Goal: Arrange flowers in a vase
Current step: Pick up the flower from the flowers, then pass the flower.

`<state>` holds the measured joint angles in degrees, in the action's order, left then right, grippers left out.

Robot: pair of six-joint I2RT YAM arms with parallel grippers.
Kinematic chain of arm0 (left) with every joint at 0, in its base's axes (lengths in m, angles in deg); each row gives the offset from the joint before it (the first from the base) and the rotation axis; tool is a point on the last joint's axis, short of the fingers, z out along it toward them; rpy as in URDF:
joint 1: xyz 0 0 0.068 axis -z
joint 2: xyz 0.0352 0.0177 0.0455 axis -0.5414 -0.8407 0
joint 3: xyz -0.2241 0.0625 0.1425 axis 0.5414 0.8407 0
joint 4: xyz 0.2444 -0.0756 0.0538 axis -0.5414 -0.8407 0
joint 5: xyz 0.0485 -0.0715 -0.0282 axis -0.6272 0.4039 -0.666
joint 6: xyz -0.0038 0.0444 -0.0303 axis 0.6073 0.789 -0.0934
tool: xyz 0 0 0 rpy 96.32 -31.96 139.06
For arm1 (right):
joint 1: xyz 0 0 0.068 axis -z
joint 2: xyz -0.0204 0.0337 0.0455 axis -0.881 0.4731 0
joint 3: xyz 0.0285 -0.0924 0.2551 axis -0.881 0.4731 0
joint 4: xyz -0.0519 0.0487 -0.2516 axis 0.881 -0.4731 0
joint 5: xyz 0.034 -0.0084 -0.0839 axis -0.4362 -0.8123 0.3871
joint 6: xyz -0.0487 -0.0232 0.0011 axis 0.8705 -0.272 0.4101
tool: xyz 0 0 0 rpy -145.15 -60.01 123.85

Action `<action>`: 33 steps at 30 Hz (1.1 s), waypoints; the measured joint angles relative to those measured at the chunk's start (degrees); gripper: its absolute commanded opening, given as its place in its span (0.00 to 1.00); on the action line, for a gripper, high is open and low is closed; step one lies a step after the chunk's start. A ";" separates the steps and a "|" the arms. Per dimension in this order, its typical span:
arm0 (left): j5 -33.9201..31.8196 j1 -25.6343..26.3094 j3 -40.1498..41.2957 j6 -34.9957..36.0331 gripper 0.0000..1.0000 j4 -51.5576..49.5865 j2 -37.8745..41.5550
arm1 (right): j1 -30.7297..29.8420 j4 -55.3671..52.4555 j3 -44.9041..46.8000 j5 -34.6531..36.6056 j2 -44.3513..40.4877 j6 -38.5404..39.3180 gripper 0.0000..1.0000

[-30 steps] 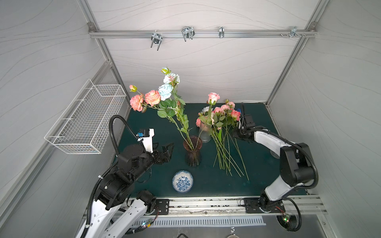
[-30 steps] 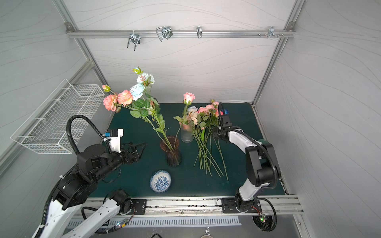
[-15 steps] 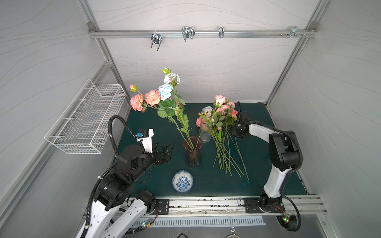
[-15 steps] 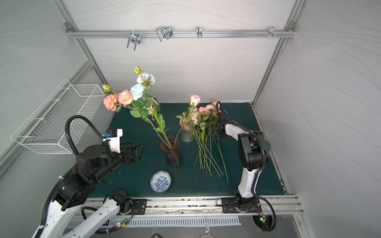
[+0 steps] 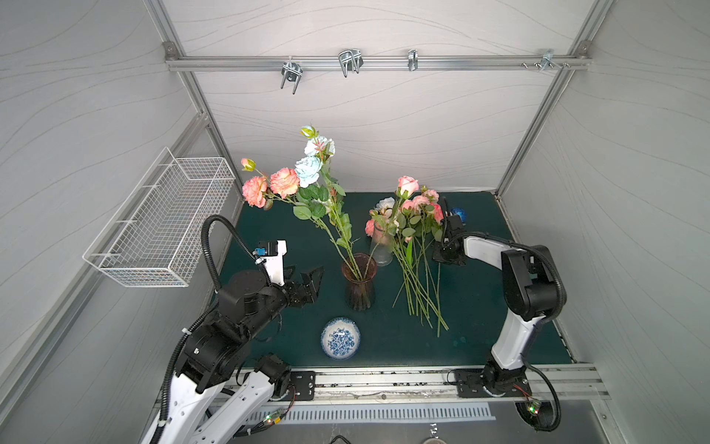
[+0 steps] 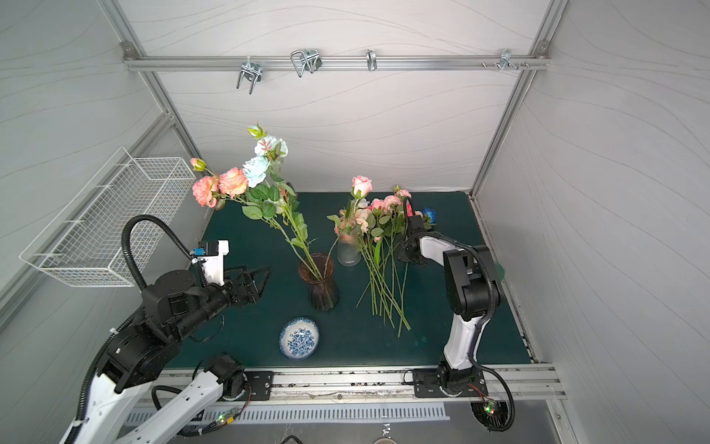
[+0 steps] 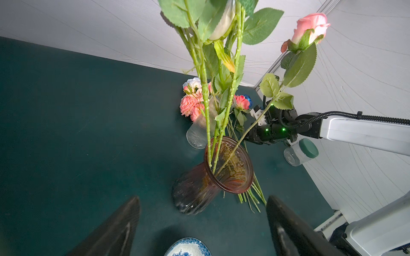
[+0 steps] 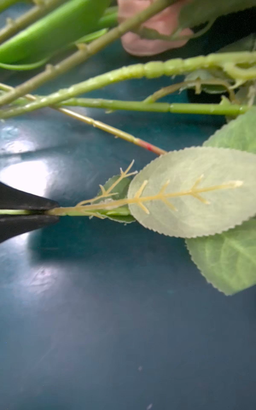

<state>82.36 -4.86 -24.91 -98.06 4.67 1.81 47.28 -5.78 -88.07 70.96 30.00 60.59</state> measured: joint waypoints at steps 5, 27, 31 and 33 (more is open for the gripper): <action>0.15 0.00 0.00 -0.02 0.91 0.00 0.00 | 0.02 -0.59 2.21 2.82 -7.76 0.17 0.00; 19.96 0.00 -5.20 -0.15 0.86 2.67 -2.60 | -15.30 3.78 2.60 -7.80 -57.46 3.50 0.00; 28.11 0.00 -7.15 -1.40 0.80 7.04 -4.13 | -25.53 2.64 -5.42 -10.05 -60.13 6.67 0.00; 32.61 0.00 -7.78 -3.04 0.79 10.49 -5.09 | -28.44 2.60 -8.79 -13.07 -59.74 7.50 0.00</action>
<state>114.97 -4.86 -32.69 -101.10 15.16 -3.29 18.85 -3.18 -96.85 57.89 -29.73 68.08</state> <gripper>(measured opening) 0.801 0.056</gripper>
